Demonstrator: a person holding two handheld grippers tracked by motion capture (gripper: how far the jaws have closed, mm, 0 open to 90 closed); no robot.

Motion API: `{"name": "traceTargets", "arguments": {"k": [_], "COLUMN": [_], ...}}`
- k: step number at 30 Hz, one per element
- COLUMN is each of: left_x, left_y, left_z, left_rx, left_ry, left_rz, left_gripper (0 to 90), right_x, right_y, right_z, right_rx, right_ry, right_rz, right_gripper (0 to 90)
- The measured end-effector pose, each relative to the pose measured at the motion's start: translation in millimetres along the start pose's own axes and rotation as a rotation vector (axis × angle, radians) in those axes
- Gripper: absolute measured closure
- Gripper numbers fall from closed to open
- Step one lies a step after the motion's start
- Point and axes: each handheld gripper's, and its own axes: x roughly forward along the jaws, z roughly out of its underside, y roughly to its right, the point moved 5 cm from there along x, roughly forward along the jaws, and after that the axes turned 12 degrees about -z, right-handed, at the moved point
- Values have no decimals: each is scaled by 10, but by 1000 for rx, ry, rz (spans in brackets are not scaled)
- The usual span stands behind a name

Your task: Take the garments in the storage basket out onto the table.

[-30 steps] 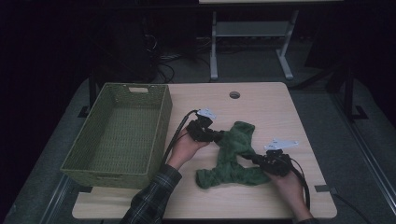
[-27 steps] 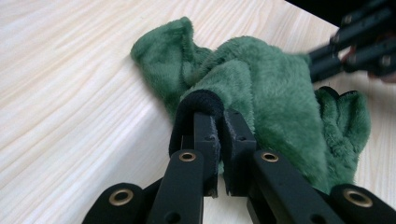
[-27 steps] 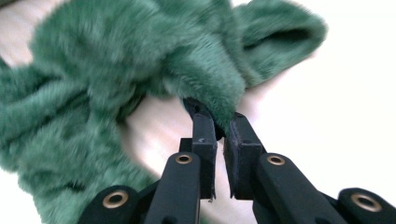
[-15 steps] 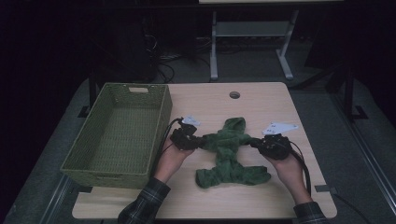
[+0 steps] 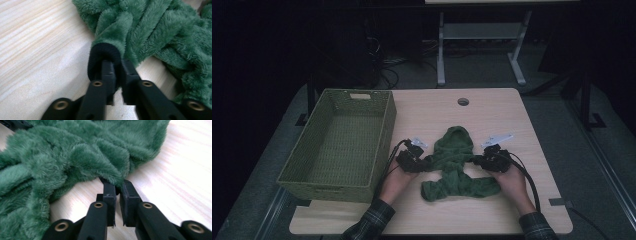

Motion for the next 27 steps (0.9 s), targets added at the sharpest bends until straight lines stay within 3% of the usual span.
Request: {"name": "traceTargets", "arguments": {"k": [1,2,4,5,7,10,13,14,18,22,26,27], "left_x": [-13,-40,-119,-172,-270,-379,-391,-351,-244,-19,259,259], "left_y": [2,0,-2,-7,-20,-51,-86,-123,-177,-262,-343,-343], "left_z": [-8,-21,-64,-92,-163,-300,-438,-540,-679,-793,-799,-799], "left_rx": [-1,0,-9,-12,-25,-23,-8,6,16,12,-18,-18], "left_ry": [2,9,34,49,86,135,168,185,197,159,117,117], "left_rz": [-7,-18,-27,-27,-28,-33,-41,-40,-35,-42,-20,-20], "left_gripper": [732,642,593,593,559,553,552,549,549,548,519,513], "right_x": [4,-29,-115,-115,-285,-375,-460,-454,-349,-231,-51,-51], "right_y": [3,-14,-41,-41,-58,-55,1,34,176,284,429,429], "right_z": [5,-7,-42,-42,-108,-163,-302,-335,-458,-518,-525,-525], "right_rx": [-2,-1,-10,-10,-21,-22,-17,-15,12,34,71,71], "right_ry": [-3,2,24,24,74,83,124,131,138,112,92,92], "right_rz": [-2,-3,4,4,21,34,44,49,42,37,25,25], "right_gripper": [802,718,671,671,643,627,630,630,631,625,614,614]}}
